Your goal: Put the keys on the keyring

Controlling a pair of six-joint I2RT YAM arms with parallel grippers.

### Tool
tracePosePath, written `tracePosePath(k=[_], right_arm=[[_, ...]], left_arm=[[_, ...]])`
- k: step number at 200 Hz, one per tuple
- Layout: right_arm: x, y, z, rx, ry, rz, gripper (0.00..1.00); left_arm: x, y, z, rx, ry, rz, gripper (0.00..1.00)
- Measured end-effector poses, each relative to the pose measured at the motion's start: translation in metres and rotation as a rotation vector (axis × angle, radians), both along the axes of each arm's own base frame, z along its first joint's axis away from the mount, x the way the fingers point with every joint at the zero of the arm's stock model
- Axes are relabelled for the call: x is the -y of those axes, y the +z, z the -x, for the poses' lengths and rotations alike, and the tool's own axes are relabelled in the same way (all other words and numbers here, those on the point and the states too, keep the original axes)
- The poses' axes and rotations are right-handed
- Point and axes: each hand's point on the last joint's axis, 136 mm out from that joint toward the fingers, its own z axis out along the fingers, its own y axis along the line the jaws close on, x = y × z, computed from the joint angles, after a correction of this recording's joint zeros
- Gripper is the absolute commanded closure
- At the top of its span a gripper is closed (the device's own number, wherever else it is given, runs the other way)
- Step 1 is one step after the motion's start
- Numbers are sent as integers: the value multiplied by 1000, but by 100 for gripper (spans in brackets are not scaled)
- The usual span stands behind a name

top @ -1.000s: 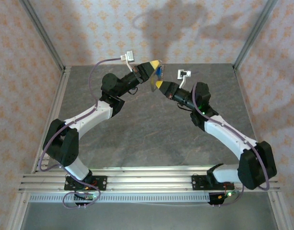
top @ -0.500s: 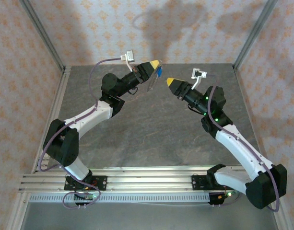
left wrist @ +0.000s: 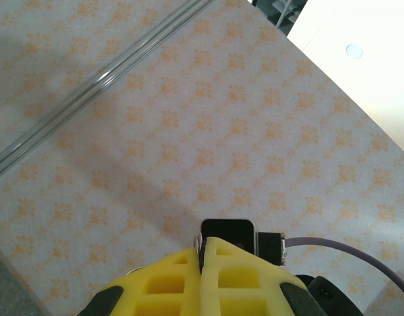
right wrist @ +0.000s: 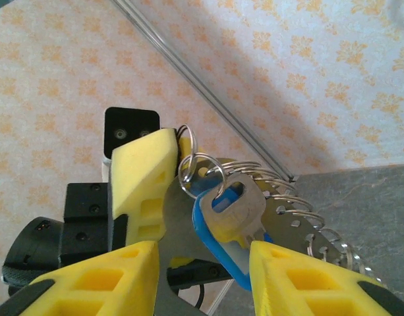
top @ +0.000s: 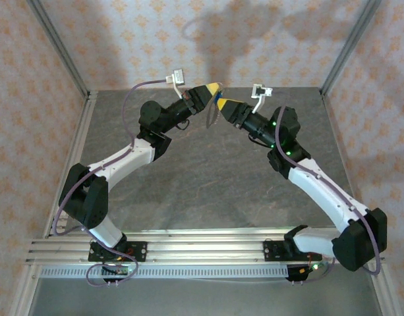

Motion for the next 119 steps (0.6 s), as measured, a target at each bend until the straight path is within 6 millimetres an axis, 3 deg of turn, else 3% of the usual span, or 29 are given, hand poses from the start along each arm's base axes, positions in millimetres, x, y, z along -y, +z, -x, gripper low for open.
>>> tracePosePath(k=[20,60,119], right_arm=[[-6,-7,-6,-17,5,10,64],[-11,-16,-12,-25,13,32,100],[-10,-12,-9,-11,12,34,100]], left_arm=[[0,0,0,-5,-2,2,100],[-1,-1,-2,-10,8,5,100],[-3,-1,-6,-13,25,14,100]])
